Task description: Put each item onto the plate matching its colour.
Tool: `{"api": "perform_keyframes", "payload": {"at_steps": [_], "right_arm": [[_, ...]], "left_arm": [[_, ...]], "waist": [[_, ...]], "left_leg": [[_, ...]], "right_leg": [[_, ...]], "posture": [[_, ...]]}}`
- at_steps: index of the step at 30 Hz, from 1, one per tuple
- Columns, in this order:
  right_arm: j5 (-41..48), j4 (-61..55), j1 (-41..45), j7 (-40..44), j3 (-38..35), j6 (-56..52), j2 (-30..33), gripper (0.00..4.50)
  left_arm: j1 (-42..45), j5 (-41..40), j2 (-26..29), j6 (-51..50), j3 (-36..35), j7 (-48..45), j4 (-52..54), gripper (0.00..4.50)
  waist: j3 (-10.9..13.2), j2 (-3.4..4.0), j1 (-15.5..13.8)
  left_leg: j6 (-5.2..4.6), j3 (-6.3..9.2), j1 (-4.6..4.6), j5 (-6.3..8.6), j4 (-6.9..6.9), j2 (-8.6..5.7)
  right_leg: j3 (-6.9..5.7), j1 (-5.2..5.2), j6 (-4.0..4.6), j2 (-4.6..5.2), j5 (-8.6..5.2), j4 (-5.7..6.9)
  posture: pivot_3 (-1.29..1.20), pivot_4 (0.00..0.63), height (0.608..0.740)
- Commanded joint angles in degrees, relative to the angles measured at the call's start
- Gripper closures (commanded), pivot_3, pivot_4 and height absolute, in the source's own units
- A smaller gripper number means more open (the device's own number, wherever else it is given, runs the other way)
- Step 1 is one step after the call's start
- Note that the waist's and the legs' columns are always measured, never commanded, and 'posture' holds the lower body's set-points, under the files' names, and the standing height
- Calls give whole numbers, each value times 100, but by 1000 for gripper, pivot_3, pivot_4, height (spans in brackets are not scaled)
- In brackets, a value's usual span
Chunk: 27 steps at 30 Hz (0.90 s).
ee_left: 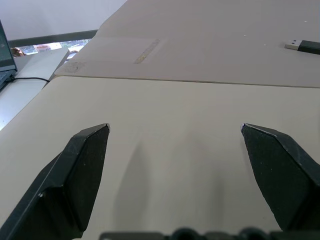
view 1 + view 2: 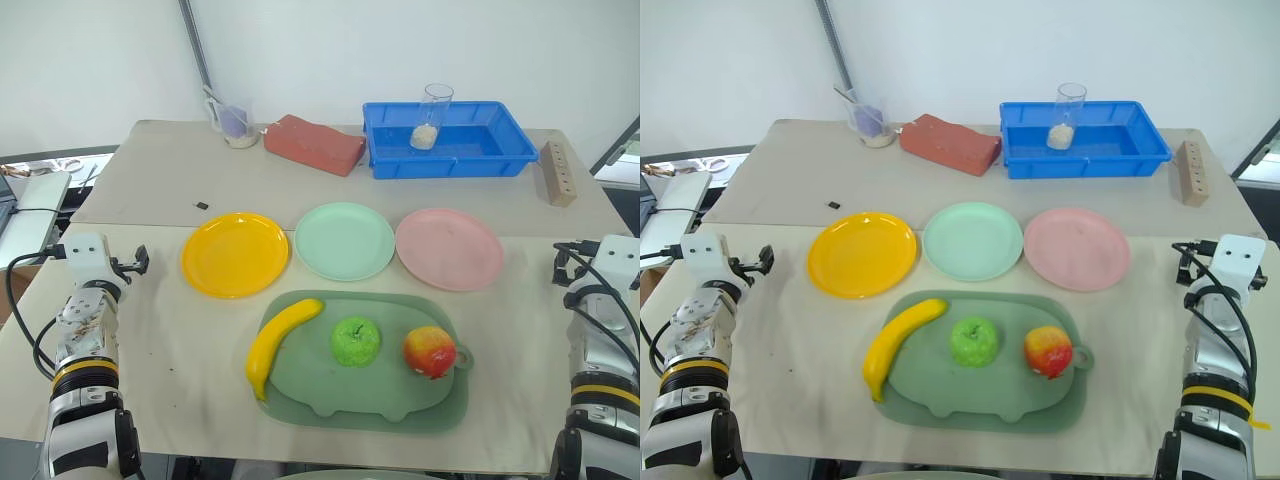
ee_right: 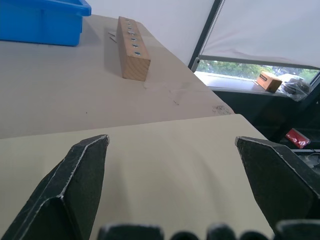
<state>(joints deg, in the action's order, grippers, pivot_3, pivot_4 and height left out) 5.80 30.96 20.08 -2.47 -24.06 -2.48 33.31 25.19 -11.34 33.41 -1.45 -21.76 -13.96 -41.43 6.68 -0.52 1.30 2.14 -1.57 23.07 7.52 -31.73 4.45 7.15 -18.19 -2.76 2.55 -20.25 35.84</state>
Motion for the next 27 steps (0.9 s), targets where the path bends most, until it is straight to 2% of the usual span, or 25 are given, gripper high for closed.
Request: {"api": "perform_keyframes", "payload": {"at_steps": [1,3,8,14,17,20,24,27], "right_arm": [[20,-102,120,-27,-120,114,145,19],[13,-118,105,14,-126,108,202,19],[52,-283,220,600,82,82,417,19],[601,-1006,594,2684,664,-178,704,19],[1464,-2210,533,3982,996,-970,817,19],[2444,-3712,219,4876,1361,-2093,1019,19],[3530,-5381,-130,5292,1731,-3261,1217,19],[3827,-6157,-248,5355,2023,-3593,1227,19]], "left_arm": [[33,-51,194,39,-104,-37,326,0],[48,-112,304,11,-128,-203,518,0],[-233,-421,578,-263,290,-1582,2066,0],[-650,-1142,870,-1567,1151,-2999,4326,0],[-861,-1740,1028,-2555,1589,-3457,5556,0],[-1200,-1969,1326,-3149,1989,-3829,6355,0],[-1427,-1966,1574,-3480,2385,-4086,6739,0],[-1346,-1532,1590,-3452,2779,-4027,6587,0]], "waist": [[0,0,2],[1,-1,3],[1,1,-3],[5,33,69],[6,37,97],[11,34,115],[31,9,103],[38,-2,54]], "left_leg": [[0,0,0,0,0,0],[0,0,1,0,0,0],[2,-1,9,-1,0,0],[2,-5,13,-1,1,1],[1,-3,20,-1,1,4],[0,-3,25,0,1,5],[-1,-1,14,2,3,10],[4,1,9,6,-3,11]], "right_leg": [[0,0,0,0,0,0],[0,0,0,0,0,0],[-1,0,1,0,1,-1],[5,12,1,-1,1,1],[3,7,0,-6,0,1],[4,5,0,-7,0,-2],[4,6,3,-8,-1,-3],[-3,-8,10,-1,-6,-10]], "posture": [[0,150,740],[0,150,740],[0,150,740],[0,150,740],[0,150,740],[0,150,740],[0,150,740],[0,150,740]]}}
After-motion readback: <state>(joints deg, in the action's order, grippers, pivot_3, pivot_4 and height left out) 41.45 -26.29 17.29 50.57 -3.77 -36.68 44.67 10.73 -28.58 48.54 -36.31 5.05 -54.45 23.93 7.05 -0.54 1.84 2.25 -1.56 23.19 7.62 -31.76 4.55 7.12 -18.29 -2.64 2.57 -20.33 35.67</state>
